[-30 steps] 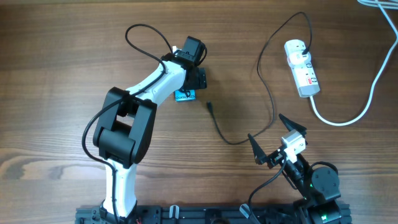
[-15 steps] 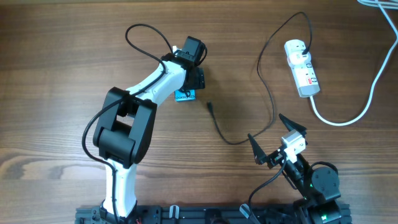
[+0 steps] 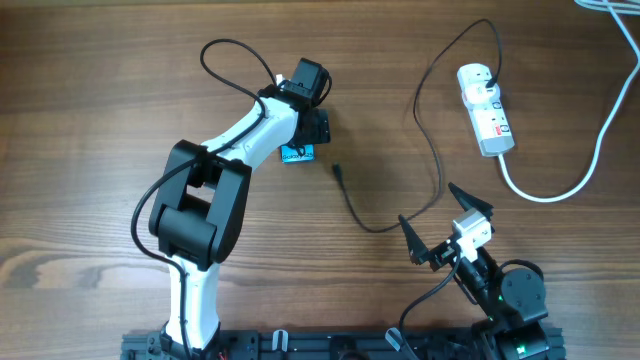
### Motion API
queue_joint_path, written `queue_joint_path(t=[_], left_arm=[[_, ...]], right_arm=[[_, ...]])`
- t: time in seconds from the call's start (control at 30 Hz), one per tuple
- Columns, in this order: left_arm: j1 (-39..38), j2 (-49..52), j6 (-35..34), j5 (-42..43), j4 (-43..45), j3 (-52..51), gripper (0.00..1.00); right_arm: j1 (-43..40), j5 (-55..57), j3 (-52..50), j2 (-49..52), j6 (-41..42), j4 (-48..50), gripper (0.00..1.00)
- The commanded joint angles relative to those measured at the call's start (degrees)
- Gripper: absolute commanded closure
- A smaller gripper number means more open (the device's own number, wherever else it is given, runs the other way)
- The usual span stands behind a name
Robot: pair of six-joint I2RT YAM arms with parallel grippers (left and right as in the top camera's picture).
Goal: Plug charger to phone and switch on socket
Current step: 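Hold the left gripper pressed on the phone, keeping it in place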
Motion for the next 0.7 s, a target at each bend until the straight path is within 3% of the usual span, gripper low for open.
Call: queue_joint_path(t=[0.0,0.37,0.43,0.67], left_arm=[[0.0,2.6,0.5,0.7,-1.3,-1.8,0.06],[0.0,2.6,0.5,0.7,-0.6,-1.8,0.04],[0.0,2.6,0.5,0.7,-0.4,-1.8,0.14],[0.0,2.6,0.5,0.7,-2.6,-1.8,0.21]], right_arm=[[0.1,0.5,-0.1,0.0,-0.4,0.2,0.00],[0.1,0.5,-0.1,0.0,-0.4,0.2,0.00],[0.1,0.5,-0.1,0.0,-0.4,0.2,0.00],[0.1,0.5,-0.1,0.0,-0.3,0.2,0.00]])
